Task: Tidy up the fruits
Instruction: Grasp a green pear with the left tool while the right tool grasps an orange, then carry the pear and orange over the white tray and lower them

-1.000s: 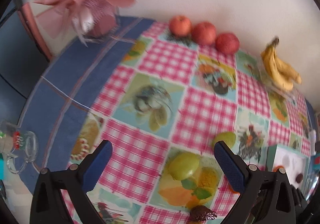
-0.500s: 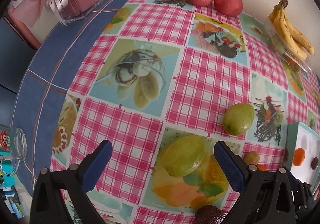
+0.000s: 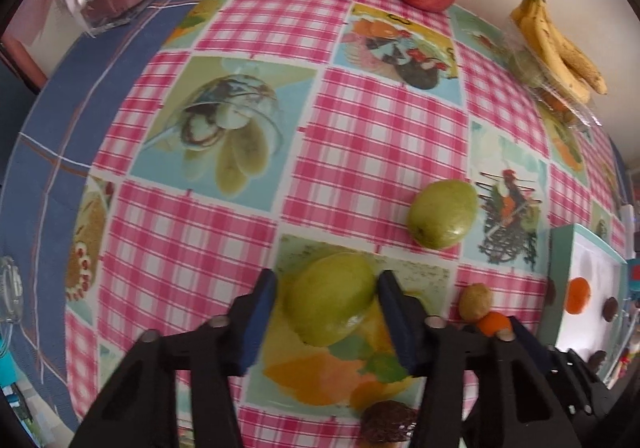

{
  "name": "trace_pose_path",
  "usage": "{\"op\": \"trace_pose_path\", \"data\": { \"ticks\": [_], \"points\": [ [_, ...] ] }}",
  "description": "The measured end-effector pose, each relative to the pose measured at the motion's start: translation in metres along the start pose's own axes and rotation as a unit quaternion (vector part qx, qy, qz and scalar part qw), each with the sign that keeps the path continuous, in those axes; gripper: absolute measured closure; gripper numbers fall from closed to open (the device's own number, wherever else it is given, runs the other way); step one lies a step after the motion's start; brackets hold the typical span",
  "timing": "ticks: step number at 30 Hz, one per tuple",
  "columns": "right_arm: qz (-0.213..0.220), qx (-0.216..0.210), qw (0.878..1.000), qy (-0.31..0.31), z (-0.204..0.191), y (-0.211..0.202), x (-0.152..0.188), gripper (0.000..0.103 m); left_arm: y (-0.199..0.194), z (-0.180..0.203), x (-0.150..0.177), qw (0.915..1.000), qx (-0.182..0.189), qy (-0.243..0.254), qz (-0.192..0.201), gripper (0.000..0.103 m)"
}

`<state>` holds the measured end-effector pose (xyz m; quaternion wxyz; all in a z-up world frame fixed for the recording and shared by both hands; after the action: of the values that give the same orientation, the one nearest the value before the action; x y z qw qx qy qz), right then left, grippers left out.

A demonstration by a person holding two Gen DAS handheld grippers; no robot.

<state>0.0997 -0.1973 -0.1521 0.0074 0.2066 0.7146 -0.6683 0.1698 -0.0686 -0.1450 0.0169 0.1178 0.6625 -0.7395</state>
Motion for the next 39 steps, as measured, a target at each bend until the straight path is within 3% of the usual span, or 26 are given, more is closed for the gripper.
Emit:
{"op": "trace_pose_path", "data": {
  "ticks": [3, 6, 15, 25, 39],
  "points": [
    [-0.004, -0.005, 1.000, -0.008, -0.005, 0.000, 0.000, 0.059, 0.001, 0.007, -0.001, 1.0000, -0.006, 0.007, 0.002, 0.053],
    [-0.004, -0.010, 1.000, -0.013, -0.008, 0.000, -0.001, 0.065, 0.000, 0.007, -0.002, 1.0000, -0.003, 0.002, 0.004, 0.054],
    [0.003, -0.020, 1.000, -0.011, -0.005, -0.004, -0.003, 0.066, -0.034, 0.002, -0.015, 0.9986, 0.012, -0.013, 0.049, 0.054],
    [0.060, -0.024, 0.998, -0.004, 0.005, -0.047, -0.018, 0.066, -0.095, 0.020, -0.025, 0.9919, 0.035, -0.007, 0.122, 0.054],
    [0.091, -0.021, 0.995, 0.015, 0.030, -0.076, -0.029, 0.066, -0.111, 0.045, -0.018, 0.9897, 0.029, 0.007, 0.140, 0.054]
  ]
}}
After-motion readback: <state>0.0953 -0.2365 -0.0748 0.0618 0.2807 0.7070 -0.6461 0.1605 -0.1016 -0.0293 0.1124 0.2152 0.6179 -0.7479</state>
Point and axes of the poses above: each gripper's, at about its wrist camera, not at the fingertips, and y roughly the way its jaws point, z to its right, x to its underside, the point moved 9 cm from there along y, roughly the way its jaws point, and after that the axes turned 2 degrees about -x, right-handed, at the moved point
